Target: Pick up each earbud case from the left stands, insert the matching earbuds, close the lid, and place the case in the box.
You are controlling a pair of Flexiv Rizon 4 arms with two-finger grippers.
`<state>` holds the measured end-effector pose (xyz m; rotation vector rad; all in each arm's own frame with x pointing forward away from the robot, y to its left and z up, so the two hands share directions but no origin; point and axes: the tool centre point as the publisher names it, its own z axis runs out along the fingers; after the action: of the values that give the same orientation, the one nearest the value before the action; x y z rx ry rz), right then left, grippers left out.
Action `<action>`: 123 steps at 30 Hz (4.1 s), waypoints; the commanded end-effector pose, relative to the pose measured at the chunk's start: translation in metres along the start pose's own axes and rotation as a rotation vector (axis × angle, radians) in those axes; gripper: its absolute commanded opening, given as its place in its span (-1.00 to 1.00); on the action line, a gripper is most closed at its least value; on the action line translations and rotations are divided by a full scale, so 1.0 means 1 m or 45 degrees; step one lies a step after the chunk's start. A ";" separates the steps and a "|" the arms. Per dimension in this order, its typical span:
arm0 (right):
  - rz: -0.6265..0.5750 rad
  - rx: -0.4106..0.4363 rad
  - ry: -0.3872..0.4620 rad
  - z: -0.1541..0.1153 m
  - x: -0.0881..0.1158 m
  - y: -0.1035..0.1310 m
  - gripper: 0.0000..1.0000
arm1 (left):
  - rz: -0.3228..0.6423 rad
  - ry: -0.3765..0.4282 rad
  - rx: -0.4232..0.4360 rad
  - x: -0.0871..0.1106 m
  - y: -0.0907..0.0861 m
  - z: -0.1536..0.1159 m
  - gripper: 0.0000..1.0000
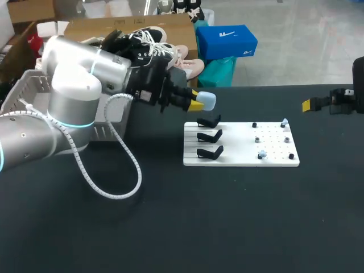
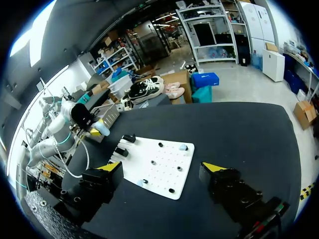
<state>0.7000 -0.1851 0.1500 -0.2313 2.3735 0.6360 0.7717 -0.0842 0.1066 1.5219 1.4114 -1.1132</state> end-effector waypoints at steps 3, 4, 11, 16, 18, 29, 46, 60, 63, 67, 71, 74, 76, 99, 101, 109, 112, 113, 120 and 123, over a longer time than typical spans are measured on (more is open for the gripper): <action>0.000 0.000 0.000 0.000 0.000 0.000 1.00 | 0.009 -0.038 -0.133 -0.010 -0.054 -0.001 -1.00; 0.000 0.000 0.000 0.000 0.000 0.000 1.00 | 0.022 -0.047 -0.135 -0.011 -0.058 0.000 -1.00; 0.000 0.000 0.000 0.000 0.000 0.000 1.00 | 0.061 -0.078 -0.153 -0.015 -0.076 0.003 -1.00; 0.000 0.000 0.000 0.000 0.000 0.000 1.00 | 0.074 -0.089 -0.174 -0.019 -0.081 0.000 -1.00; 0.000 0.000 0.000 0.000 0.000 0.000 1.00 | 0.074 -0.089 -0.174 -0.019 -0.081 0.000 -1.00; 0.000 0.000 0.000 0.000 0.000 0.000 1.00 | 0.074 -0.089 -0.174 -0.019 -0.081 0.000 -1.00; 0.000 0.000 0.000 0.000 0.000 0.000 1.00 | 0.030 -0.166 -0.057 -0.015 -0.088 0.012 -1.00; -0.118 -0.009 0.049 -0.005 0.018 0.028 1.00 | 0.042 -0.168 -0.057 -0.009 -0.086 0.039 -1.00; -0.149 -0.036 0.066 -0.006 0.022 0.040 1.00 | 0.057 -0.171 -0.059 -0.010 -0.086 0.043 -1.00; -0.193 -0.068 0.094 -0.005 0.029 0.058 1.00 | 0.073 -0.187 -0.065 -0.010 -0.085 0.048 -1.00; -0.233 -0.100 0.129 -0.004 0.035 0.074 1.00 | 0.084 -0.196 -0.062 -0.010 -0.086 0.050 -1.00; -0.256 -0.125 0.159 -0.002 0.041 0.087 1.00 | 0.098 -0.197 -0.059 -0.010 -0.087 0.053 -1.00; -0.263 -0.138 0.170 0.000 0.043 0.094 1.00 | 0.105 -0.196 -0.058 -0.011 -0.086 0.053 -1.00; -0.328 -0.144 0.259 0.042 0.054 0.141 1.00 | 0.105 -0.196 -0.058 -0.011 -0.086 0.053 -1.00; -0.329 -0.146 0.265 0.046 0.054 0.143 1.00 | 0.105 -0.196 -0.058 -0.011 -0.086 0.053 -1.00; -0.340 -0.150 0.291 0.059 0.051 0.150 1.00 | 0.105 -0.196 -0.058 -0.011 -0.086 0.053 -1.00; -0.346 -0.152 0.299 0.064 0.049 0.153 1.00 | 0.105 -0.196 -0.058 -0.011 -0.086 0.053 -1.00; -0.346 -0.153 0.303 0.066 0.049 0.153 1.00 | 0.105 -0.196 -0.058 -0.011 -0.086 0.053 -1.00; -0.348 -0.148 0.325 0.076 0.046 0.154 1.00 | 0.105 -0.196 -0.058 -0.011 -0.086 0.053 -1.00; -0.349 -0.145 0.332 0.079 0.045 0.154 1.00 | 0.105 -0.196 -0.058 -0.011 -0.086 0.053 -1.00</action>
<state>0.6549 -0.0161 0.1281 -0.7147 2.4796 0.6455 0.6800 -0.1296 0.1020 1.4201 1.2533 -1.1154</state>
